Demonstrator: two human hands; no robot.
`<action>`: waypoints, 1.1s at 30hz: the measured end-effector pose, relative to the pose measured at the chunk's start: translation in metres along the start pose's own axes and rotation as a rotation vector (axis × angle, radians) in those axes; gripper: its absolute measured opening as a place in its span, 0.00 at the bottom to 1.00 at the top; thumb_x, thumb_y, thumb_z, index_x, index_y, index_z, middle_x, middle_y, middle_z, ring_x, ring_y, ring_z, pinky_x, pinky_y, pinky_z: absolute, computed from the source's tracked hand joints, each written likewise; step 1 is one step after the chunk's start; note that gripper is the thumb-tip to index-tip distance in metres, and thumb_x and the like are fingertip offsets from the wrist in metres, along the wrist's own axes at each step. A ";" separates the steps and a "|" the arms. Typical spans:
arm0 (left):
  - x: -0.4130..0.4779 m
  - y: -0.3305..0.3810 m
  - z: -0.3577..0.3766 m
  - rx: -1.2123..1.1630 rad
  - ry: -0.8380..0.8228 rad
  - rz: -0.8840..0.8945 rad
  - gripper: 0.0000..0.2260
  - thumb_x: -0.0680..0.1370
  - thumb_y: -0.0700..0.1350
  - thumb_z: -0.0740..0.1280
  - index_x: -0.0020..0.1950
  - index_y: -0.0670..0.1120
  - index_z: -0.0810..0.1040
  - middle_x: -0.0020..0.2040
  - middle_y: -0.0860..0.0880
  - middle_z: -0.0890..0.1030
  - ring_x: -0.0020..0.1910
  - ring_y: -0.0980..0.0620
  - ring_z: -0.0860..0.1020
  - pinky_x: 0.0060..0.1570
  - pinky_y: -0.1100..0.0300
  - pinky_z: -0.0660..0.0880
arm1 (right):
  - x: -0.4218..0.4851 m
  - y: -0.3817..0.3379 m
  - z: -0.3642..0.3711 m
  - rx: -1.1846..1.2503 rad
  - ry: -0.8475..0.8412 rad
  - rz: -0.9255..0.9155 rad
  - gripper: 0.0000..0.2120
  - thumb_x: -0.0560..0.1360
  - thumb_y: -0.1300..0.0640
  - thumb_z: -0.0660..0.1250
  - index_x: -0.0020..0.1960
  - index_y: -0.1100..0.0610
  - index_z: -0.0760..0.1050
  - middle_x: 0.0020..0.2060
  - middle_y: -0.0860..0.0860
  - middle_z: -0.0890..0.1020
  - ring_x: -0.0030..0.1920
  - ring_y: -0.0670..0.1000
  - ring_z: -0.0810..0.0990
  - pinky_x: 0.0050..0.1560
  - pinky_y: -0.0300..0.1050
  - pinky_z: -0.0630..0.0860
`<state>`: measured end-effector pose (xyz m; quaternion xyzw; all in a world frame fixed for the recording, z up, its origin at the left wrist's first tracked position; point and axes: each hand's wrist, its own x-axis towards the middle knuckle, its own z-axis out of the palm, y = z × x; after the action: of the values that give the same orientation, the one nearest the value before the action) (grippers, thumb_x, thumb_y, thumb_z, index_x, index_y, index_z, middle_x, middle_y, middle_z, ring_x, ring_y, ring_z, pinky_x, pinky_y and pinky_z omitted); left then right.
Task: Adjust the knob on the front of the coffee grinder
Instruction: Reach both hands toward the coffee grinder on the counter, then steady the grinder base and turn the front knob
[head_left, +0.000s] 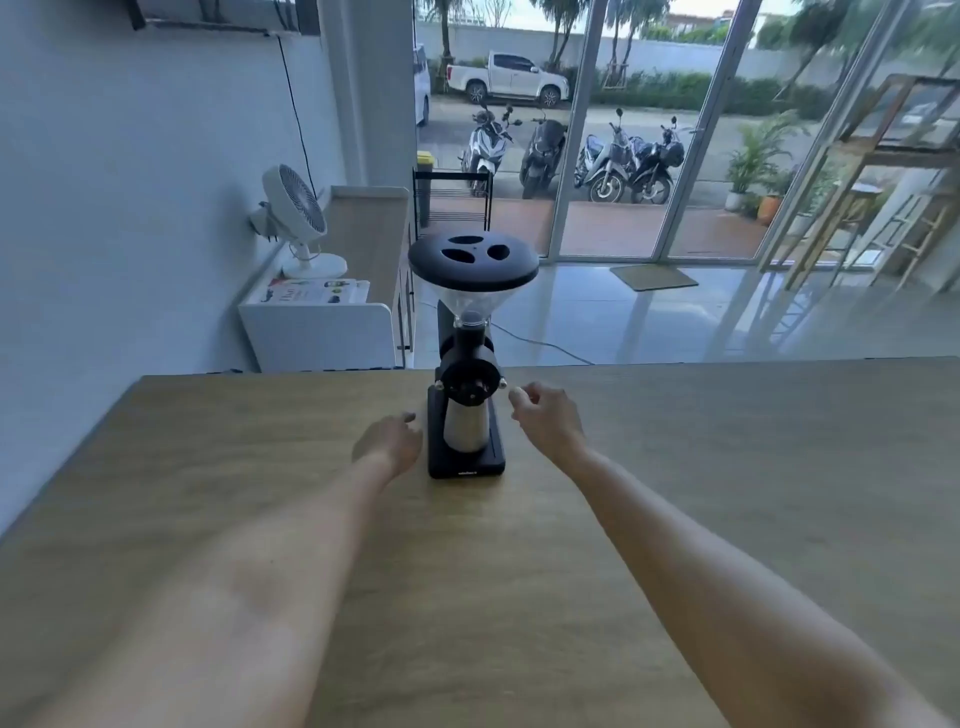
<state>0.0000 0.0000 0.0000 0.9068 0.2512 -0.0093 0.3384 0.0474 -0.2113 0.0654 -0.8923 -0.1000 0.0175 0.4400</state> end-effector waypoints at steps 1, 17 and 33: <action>-0.002 0.000 0.002 0.000 0.000 -0.025 0.20 0.80 0.48 0.56 0.72 0.52 0.69 0.69 0.48 0.75 0.65 0.45 0.74 0.62 0.51 0.72 | 0.000 0.000 0.003 0.040 -0.010 -0.006 0.20 0.76 0.49 0.61 0.46 0.66 0.79 0.40 0.61 0.85 0.41 0.58 0.83 0.46 0.54 0.78; -0.006 -0.007 0.060 0.124 0.042 -0.007 0.22 0.83 0.53 0.51 0.78 0.51 0.57 0.78 0.45 0.60 0.78 0.45 0.53 0.75 0.47 0.49 | 0.001 -0.008 0.034 0.622 -0.325 0.315 0.26 0.78 0.40 0.62 0.51 0.63 0.82 0.34 0.55 0.84 0.29 0.52 0.79 0.28 0.43 0.75; 0.001 -0.031 0.089 0.245 0.168 0.110 0.26 0.82 0.56 0.43 0.79 0.50 0.51 0.78 0.46 0.59 0.78 0.53 0.48 0.77 0.48 0.45 | 0.015 0.012 0.050 1.233 -0.659 0.474 0.21 0.74 0.43 0.69 0.54 0.61 0.80 0.36 0.51 0.80 0.34 0.48 0.77 0.34 0.42 0.75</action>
<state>0.0004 -0.0345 -0.0880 0.9512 0.2258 0.0547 0.2032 0.0579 -0.1761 0.0264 -0.4290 -0.0034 0.4323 0.7931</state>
